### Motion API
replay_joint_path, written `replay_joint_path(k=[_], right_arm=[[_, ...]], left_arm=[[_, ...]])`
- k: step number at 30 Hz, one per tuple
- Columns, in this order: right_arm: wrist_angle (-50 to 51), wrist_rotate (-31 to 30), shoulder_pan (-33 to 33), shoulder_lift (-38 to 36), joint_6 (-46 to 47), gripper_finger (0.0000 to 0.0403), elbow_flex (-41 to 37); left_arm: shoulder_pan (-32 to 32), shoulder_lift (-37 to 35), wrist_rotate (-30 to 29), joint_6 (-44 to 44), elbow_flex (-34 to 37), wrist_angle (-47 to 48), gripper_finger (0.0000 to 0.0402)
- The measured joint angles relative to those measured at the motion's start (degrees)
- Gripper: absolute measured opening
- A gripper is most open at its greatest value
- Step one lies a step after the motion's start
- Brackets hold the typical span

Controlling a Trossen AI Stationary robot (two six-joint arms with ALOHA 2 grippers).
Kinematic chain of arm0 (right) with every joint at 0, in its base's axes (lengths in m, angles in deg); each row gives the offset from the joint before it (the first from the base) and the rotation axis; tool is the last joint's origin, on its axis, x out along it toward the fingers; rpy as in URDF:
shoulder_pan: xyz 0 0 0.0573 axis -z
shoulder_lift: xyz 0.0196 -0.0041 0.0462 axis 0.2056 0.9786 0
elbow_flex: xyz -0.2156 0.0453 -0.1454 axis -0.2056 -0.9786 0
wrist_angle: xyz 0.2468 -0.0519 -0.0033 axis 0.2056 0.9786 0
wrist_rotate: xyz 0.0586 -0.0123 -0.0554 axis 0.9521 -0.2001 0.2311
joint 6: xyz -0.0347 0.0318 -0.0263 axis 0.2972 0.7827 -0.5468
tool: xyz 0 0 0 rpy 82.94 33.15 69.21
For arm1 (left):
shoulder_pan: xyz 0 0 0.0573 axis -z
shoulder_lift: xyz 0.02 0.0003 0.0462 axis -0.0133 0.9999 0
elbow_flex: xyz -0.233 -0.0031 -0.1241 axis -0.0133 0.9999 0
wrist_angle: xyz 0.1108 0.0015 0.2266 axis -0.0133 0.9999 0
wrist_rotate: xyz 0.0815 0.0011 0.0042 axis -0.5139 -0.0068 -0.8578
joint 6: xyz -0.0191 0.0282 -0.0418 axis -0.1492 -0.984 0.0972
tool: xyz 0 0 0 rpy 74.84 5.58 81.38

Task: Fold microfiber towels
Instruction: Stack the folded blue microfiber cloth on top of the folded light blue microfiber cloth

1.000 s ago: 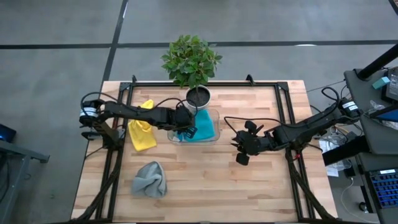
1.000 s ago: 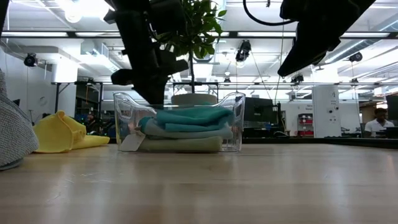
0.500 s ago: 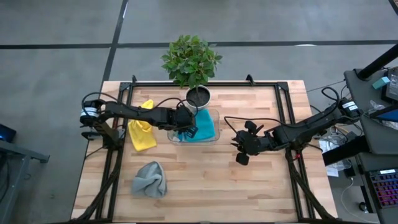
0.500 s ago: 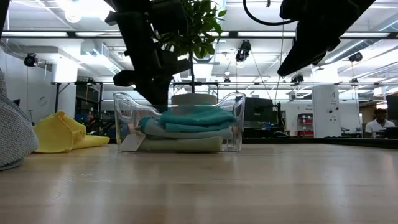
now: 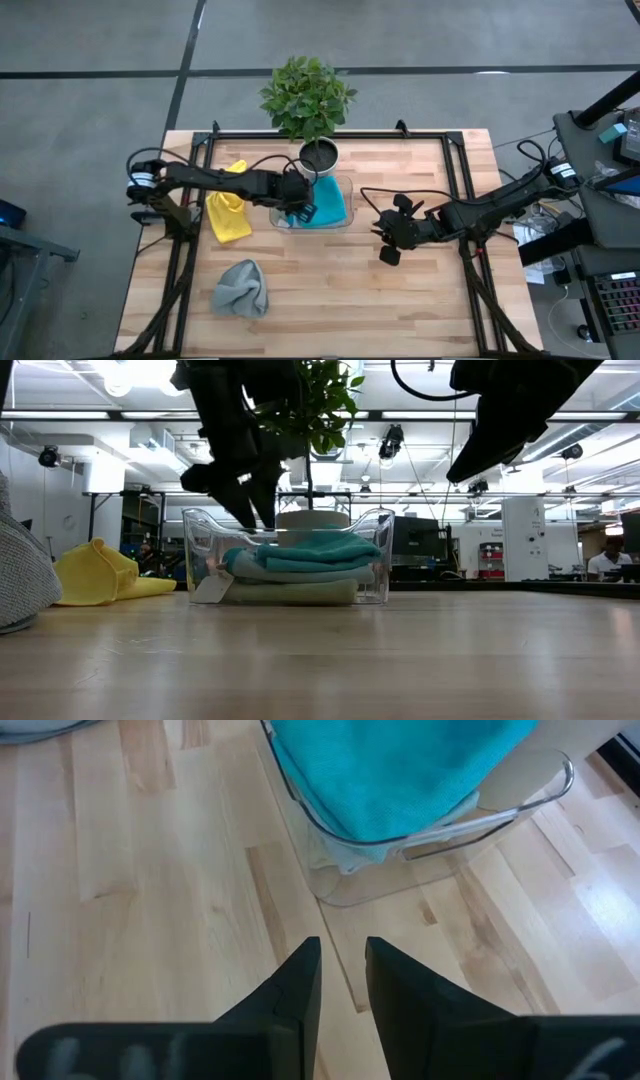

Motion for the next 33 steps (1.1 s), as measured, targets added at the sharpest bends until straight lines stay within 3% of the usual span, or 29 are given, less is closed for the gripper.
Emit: replay_joint_path(k=[9,33], right_arm=[[0.06,0.0,0.0,0.0,-0.44,0.0073,-0.06],[-0.11,0.02,0.0,0.0,-1.92,0.0073,-0.09]], left_arm=[[0.92,0.34,6.67,5.54,0.93,0.21,0.0144],[-0.22,3.86,1.28,8.04,1.67,-4.85,0.0144]])
